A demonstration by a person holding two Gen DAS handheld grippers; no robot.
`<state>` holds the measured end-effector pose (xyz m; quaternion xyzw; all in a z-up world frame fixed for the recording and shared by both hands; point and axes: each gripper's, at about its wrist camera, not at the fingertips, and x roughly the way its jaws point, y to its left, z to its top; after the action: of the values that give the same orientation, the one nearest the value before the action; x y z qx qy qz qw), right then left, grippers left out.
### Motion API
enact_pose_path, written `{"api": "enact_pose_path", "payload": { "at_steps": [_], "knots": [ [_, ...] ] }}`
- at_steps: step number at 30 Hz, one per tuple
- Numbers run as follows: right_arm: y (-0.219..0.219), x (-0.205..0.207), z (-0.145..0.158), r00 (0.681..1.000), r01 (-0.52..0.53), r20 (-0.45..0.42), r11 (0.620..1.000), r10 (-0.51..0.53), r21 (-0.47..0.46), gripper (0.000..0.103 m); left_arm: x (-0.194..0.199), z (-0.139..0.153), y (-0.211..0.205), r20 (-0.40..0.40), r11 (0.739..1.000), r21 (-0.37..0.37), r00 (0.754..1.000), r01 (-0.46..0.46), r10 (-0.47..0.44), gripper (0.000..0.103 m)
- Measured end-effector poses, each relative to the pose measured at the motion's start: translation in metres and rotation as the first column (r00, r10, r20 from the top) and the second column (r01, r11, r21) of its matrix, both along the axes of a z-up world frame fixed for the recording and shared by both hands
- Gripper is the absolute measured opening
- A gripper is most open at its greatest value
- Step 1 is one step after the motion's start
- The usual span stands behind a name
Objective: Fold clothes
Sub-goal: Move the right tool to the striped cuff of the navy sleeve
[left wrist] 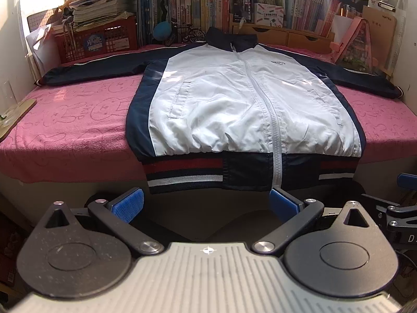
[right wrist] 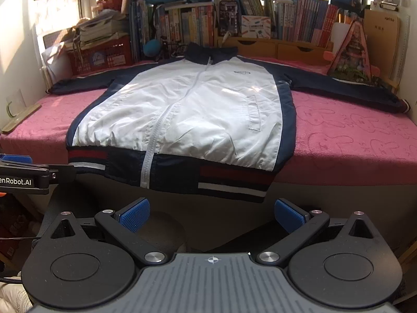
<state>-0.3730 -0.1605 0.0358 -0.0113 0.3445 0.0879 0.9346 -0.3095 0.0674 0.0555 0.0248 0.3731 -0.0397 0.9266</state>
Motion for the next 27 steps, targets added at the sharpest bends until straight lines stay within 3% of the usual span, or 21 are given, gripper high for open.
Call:
{"api": "enact_pose_path", "payload": {
  "at_steps": [3, 5, 7, 12, 17, 20, 22, 27],
  "knots": [
    [-0.017, 0.031, 0.009, 0.993, 0.06, 0.1, 0.998, -0.062, 0.02, 0.103, 0.043, 0.017, -0.005, 0.096, 0.998, 0.049, 0.995, 0.031, -0.036, 0.103],
    [-0.044, 0.058, 0.02, 0.964, 0.182, 0.182, 0.98, -0.194, 0.079, 0.103, 0.076, 0.028, -0.015, 0.178, 0.997, 0.077, 0.983, 0.027, -0.04, 0.103],
    [-0.082, 0.088, 0.026, 0.922, 0.272, 0.238, 0.949, -0.304, 0.16, 0.103, 0.112, 0.032, -0.021, 0.209, 0.998, 0.07, 0.978, 0.004, -0.018, 0.103],
    [-0.188, 0.167, 0.014, 0.799, 0.493, 0.222, 0.821, -0.558, 0.288, 0.103, 0.186, 0.02, -0.03, 0.162, 1.0, -0.006, 0.987, -0.011, 0.011, 0.103],
    [-0.275, 0.237, -0.006, 0.691, 0.632, 0.187, 0.709, -0.698, 0.312, 0.103, 0.246, -0.01, -0.033, 0.068, 0.996, 0.05, 0.995, -0.07, 0.066, 0.103],
    [-0.317, 0.283, -0.024, 0.634, 0.713, 0.099, 0.629, -0.767, 0.309, 0.103, 0.266, -0.025, -0.034, 0.028, 0.991, 0.092, 0.995, -0.096, 0.094, 0.103],
    [-0.331, 0.311, -0.033, 0.602, 0.766, 0.072, 0.601, -0.795, 0.228, 0.103, 0.274, -0.035, -0.035, 0.004, 0.99, 0.106, 0.995, -0.097, 0.097, 0.103],
    [-0.329, 0.355, -0.04, 0.61, 0.787, 0.13, 0.617, -0.781, 0.016, 0.103, 0.282, -0.048, -0.034, -0.016, 0.992, 0.098, 0.996, -0.085, 0.087, 0.103]
  ]
}}
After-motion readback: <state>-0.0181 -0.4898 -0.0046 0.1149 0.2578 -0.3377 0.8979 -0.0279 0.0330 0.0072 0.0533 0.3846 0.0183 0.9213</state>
